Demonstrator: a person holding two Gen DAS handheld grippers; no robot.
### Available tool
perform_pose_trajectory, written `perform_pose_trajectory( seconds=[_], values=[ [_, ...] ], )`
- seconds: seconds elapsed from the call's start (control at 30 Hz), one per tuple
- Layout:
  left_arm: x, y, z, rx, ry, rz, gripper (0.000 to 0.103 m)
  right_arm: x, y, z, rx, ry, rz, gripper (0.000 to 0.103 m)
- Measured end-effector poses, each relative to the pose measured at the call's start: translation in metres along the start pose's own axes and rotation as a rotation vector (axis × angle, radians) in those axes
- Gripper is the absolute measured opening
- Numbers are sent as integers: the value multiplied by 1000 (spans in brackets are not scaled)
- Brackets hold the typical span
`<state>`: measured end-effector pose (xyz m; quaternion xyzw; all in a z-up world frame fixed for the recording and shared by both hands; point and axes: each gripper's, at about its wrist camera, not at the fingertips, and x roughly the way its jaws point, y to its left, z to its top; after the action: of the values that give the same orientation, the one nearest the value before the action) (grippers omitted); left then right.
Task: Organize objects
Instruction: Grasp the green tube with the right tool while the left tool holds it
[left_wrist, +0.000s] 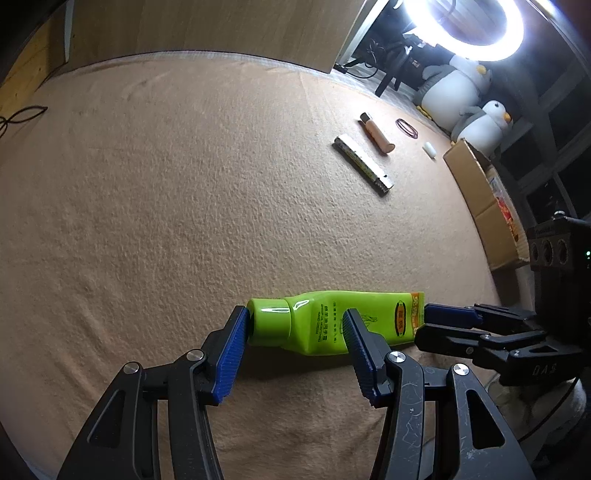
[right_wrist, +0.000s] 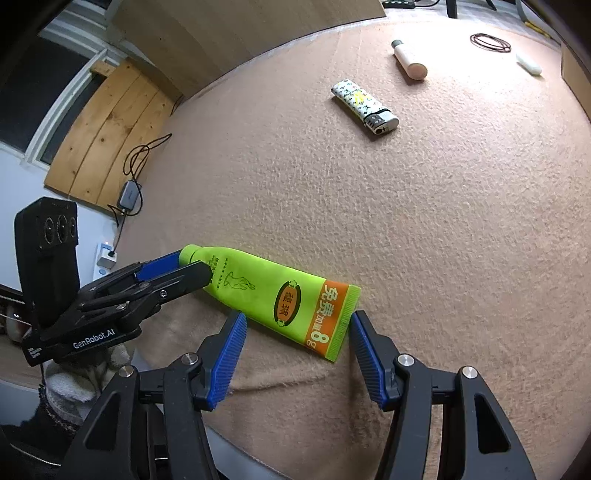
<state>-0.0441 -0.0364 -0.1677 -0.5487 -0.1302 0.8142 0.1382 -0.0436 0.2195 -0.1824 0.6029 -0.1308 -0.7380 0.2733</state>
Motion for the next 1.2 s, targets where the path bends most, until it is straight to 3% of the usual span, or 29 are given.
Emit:
perform_pose_trajectory(
  seconds=[0.33, 0.63, 0.93, 1.2],
  values=[
    [2, -3, 4, 0, -4, -6, 56, -5, -4, 6, 8, -27, -17, 54],
    [9, -3, 0, 13, -4, 12, 44, 6, 10, 7, -97, -18, -162, 55],
    [11, -3, -2, 12, -10, 6, 44, 4, 2, 13, -83, -6, -181, 58],
    [10, -5, -4, -3, -14, 4, 44, 4, 1, 16, -80, 6, -133, 63]
  ],
)
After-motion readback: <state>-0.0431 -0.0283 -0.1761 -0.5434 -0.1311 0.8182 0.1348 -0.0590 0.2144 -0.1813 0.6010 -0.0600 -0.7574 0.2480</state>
